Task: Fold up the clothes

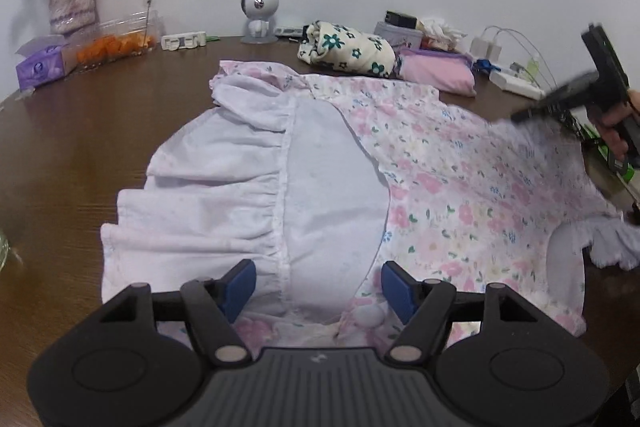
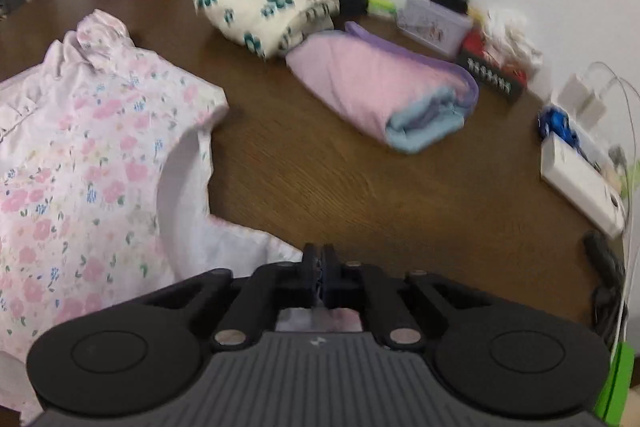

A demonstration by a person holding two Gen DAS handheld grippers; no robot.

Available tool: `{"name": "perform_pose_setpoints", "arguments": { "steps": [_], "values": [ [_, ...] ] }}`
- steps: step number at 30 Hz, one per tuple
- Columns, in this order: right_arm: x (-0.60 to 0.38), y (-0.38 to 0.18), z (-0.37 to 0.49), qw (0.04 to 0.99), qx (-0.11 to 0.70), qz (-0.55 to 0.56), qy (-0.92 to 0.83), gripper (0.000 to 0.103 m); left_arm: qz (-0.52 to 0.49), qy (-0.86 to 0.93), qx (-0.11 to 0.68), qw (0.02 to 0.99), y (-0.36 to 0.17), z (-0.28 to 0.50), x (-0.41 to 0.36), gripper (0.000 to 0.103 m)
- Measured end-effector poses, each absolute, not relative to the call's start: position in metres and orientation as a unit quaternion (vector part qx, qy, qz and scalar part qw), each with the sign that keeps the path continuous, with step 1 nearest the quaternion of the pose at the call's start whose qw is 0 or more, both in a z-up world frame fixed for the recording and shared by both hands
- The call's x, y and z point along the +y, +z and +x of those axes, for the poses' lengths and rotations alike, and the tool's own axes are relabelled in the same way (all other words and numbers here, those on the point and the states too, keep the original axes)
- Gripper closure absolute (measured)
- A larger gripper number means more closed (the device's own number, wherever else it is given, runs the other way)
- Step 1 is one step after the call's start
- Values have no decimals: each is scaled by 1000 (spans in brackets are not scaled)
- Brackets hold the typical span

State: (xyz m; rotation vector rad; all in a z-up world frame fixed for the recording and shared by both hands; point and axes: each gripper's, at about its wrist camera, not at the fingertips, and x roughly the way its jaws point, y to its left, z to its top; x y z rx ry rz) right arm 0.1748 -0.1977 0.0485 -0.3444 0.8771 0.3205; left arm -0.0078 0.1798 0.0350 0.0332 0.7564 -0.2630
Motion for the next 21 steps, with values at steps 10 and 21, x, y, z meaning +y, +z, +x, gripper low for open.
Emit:
{"name": "perform_pose_setpoints", "arguments": {
  "steps": [10, 21],
  "values": [
    [-198, 57, 164, 934, 292, -200, 47, 99, 64, -137, 370, 917, 32, -10, 170, 34],
    [-148, 78, -2, 909, 321, -95, 248, 62, 45, -191, 287, 938, 59, -30, 211, 33]
  ]
}}
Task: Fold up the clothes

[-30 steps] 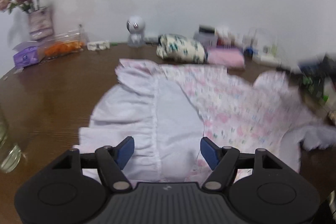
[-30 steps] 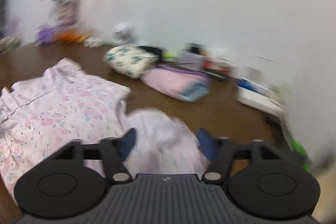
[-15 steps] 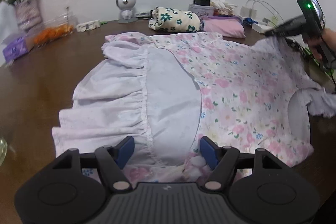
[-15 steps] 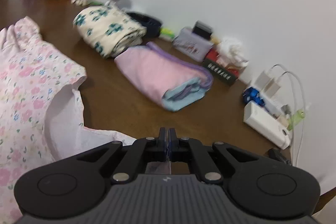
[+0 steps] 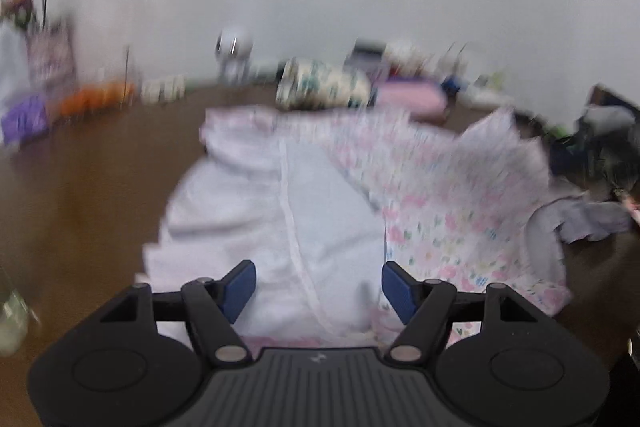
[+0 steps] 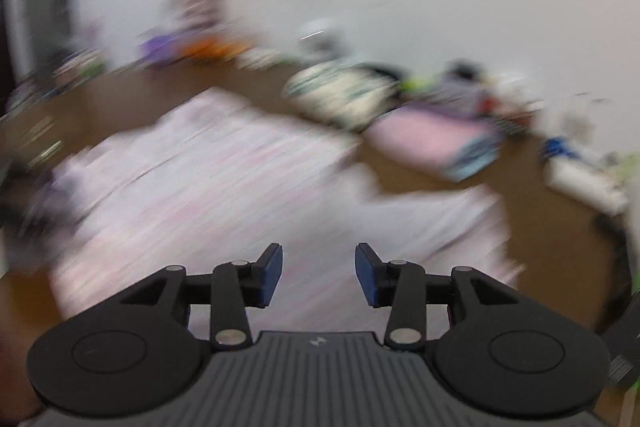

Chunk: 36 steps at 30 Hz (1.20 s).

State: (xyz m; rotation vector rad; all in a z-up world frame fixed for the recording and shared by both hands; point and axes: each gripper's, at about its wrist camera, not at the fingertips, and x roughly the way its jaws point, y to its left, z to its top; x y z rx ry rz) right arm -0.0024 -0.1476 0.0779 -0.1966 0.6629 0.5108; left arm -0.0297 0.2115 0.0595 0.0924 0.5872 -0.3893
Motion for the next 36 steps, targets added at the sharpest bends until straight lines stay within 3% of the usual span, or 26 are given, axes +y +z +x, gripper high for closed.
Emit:
{"name": "perform_pose_setpoints", "arguments": {
  "steps": [2, 4, 7, 10, 13, 18, 19, 20, 21, 23, 24, 36],
  "values": [
    [-126, 67, -44, 885, 301, -121, 334, 60, 60, -230, 252, 938, 61, -46, 227, 24],
    [-114, 60, -80, 856, 264, -155, 418, 44, 73, -258, 232, 935, 59, -60, 241, 23],
    [-97, 48, -91, 837, 278, -183, 435, 42, 89, -261, 243, 930, 50, -65, 245, 24],
    [-92, 40, -75, 845, 299, -180, 405, 47, 107, -279, 249, 921, 41, -66, 245, 24],
    [-98, 34, -60, 850, 323, -134, 394, 62, 129, -271, 258, 919, 35, -64, 250, 24],
    [-103, 27, -58, 853, 311, -119, 402, 66, 177, -255, 264, 913, 28, -57, 254, 27],
    [-103, 26, -59, 853, 307, -123, 405, 75, 184, -256, 262, 912, 29, -55, 254, 37],
    [-104, 27, -61, 854, 304, -126, 403, 81, 190, -262, 263, 909, 29, -53, 255, 57],
    [-106, 27, -62, 855, 304, -127, 401, 95, 195, -269, 264, 906, 30, -51, 255, 67],
    [-109, 28, -57, 855, 310, -117, 398, 101, 202, -286, 271, 897, 31, -44, 255, 93],
    [-111, 29, -58, 855, 311, -115, 399, 102, 208, -299, 272, 891, 32, -45, 254, 98],
    [-152, 41, -95, 843, 328, -52, 424, 103, 180, -359, 260, 878, 52, -80, 263, 101]
  ]
}}
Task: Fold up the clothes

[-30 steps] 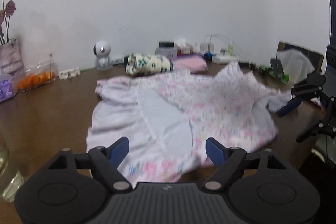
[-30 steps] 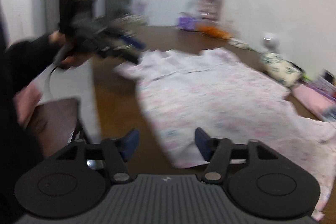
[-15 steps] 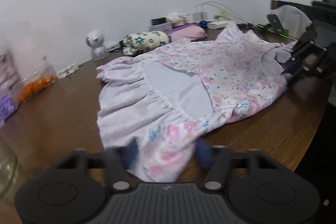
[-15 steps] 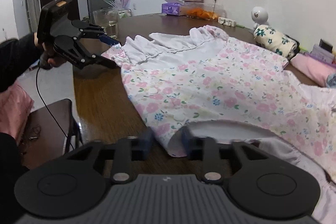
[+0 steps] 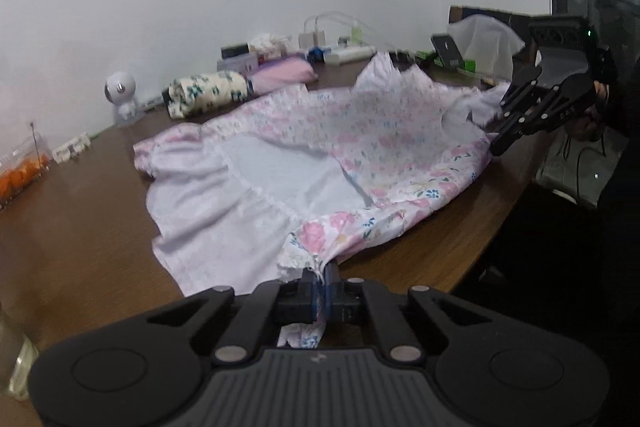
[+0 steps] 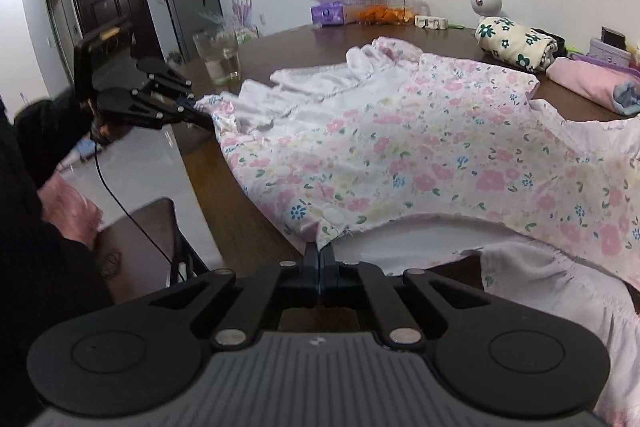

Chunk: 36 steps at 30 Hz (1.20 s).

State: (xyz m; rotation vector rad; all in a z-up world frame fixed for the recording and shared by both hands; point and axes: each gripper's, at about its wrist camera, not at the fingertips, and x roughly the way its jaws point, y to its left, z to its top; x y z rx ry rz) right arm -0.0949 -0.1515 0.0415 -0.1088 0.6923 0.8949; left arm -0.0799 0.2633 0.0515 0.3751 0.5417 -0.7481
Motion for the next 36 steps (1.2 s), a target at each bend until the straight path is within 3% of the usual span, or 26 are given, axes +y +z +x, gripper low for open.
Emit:
{"name": "perform_pose_setpoints", "arguments": {
  "steps": [6, 9, 12, 14, 15, 16, 17, 19, 22, 27, 29, 30, 31, 36],
  "values": [
    [-164, 68, -53, 874, 275, -16, 401, 103, 197, -341, 230, 890, 73, -30, 244, 101],
    [-159, 71, -13, 894, 273, -22, 356, 103, 197, -304, 251, 898, 69, 6, 224, 100],
    [-151, 64, 23, 907, 302, -9, 292, 97, 192, -250, 284, 905, 58, 35, 217, 92],
    [-155, 66, 29, 911, 313, -22, 269, 88, 167, -237, 290, 912, 58, 33, 226, 85],
    [-164, 70, 20, 915, 301, -35, 265, 69, 154, -230, 292, 916, 59, 29, 232, 81],
    [-175, 76, 10, 920, 288, -47, 263, 51, 145, -220, 295, 919, 60, 23, 237, 71],
    [-191, 83, -2, 922, 276, -54, 265, 46, 135, -216, 294, 921, 61, 16, 242, 61],
    [-219, 92, -28, 911, 291, -80, 279, 35, 113, -212, 294, 925, 61, 4, 250, 54],
    [-245, 92, -62, 890, 322, -128, 295, 25, 100, -203, 304, 925, 55, 4, 249, 54],
    [-252, 70, -76, 879, 360, -170, 264, 26, 107, -165, 322, 926, 43, 14, 242, 54],
    [-255, 67, -71, 880, 363, -173, 253, 47, 108, -158, 322, 927, 43, 14, 241, 53],
    [-259, 67, -64, 876, 376, -157, 257, 89, 109, -156, 322, 927, 42, 14, 241, 53],
    [-262, 69, -58, 873, 385, -146, 261, 101, 109, -154, 322, 928, 42, 15, 241, 51],
    [-273, 106, -29, 880, 363, -163, 259, 101, 118, -135, 328, 927, 44, 19, 239, 51]
  ]
}}
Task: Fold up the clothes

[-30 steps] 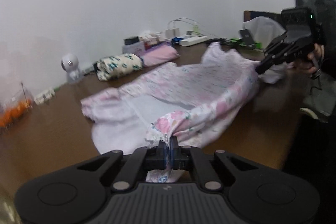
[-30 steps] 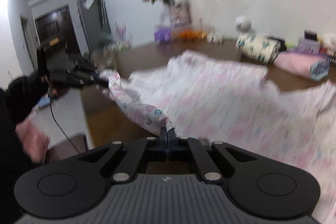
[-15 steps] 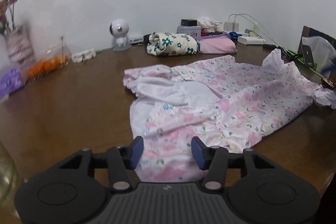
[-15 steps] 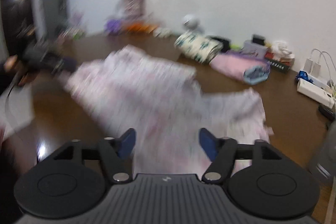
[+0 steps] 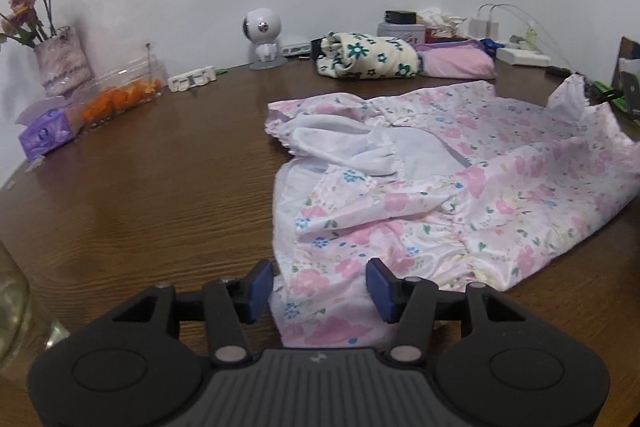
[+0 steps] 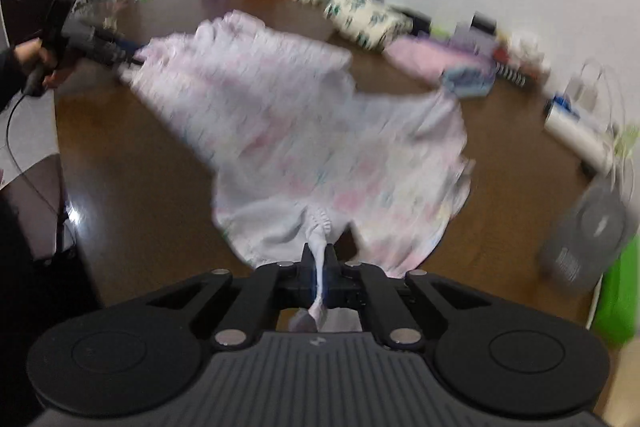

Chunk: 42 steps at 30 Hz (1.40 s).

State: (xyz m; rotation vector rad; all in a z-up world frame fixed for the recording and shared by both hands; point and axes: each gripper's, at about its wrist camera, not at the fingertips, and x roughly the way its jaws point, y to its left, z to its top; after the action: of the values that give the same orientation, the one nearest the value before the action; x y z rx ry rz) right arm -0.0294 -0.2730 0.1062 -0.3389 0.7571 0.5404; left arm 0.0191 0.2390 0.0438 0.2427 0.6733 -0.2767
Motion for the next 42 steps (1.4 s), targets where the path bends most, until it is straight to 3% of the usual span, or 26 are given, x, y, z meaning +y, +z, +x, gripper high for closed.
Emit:
{"name": "perform_pose_setpoints", "arguments": {
  "steps": [2, 4, 7, 12, 15, 18, 20, 21, 22, 29, 32, 34, 37, 39, 41, 42],
  "values": [
    [-277, 112, 1, 898, 346, -172, 210, 96, 121, -126, 329, 928, 44, 20, 239, 51],
    [-278, 110, 27, 906, 342, -185, 169, 60, 126, -113, 329, 929, 44, 20, 238, 51],
    [-274, 113, 22, 917, 303, -219, 139, 33, 130, -90, 325, 933, 49, 14, 237, 51],
    [-278, 123, -19, 928, 237, -206, 201, 33, 106, -89, 296, 945, 70, 3, 229, 52],
    [-273, 114, -39, 893, 268, -152, 328, 32, 97, -127, 283, 946, 77, 3, 211, 52],
    [-240, 80, -43, 852, 291, -225, 371, 35, 127, -168, 279, 937, 72, 7, 184, 52],
    [-231, 65, -36, 851, 289, -261, 352, 58, 142, -184, 283, 931, 66, 10, 172, 52],
    [-235, 63, -27, 852, 302, -241, 353, 94, 148, -183, 288, 928, 62, 11, 169, 52],
    [-238, 62, -19, 848, 319, -222, 361, 102, 154, -181, 294, 926, 58, 12, 167, 52],
    [-262, 95, 23, 694, 461, -70, 548, 102, 169, -174, 319, 916, 43, 12, 165, 51],
    [-254, 91, 53, 729, 489, -127, 462, 83, 163, -172, 317, 918, 42, 13, 167, 50],
    [-249, 83, 64, 752, 491, -175, 404, 47, 162, -169, 315, 920, 41, 12, 167, 48],
    [-252, 79, 48, 787, 443, -242, 353, 45, 156, -166, 315, 922, 40, 12, 169, 44],
    [-265, 92, 26, 820, 406, -229, 333, 42, 150, -164, 316, 922, 41, 12, 170, 44],
    [-286, 108, 0, 847, 377, -173, 333, 35, 148, -163, 316, 923, 40, 11, 168, 42],
    [-297, 112, -14, 851, 368, -143, 347, 25, 147, -163, 315, 924, 40, 11, 168, 42]
  ]
}}
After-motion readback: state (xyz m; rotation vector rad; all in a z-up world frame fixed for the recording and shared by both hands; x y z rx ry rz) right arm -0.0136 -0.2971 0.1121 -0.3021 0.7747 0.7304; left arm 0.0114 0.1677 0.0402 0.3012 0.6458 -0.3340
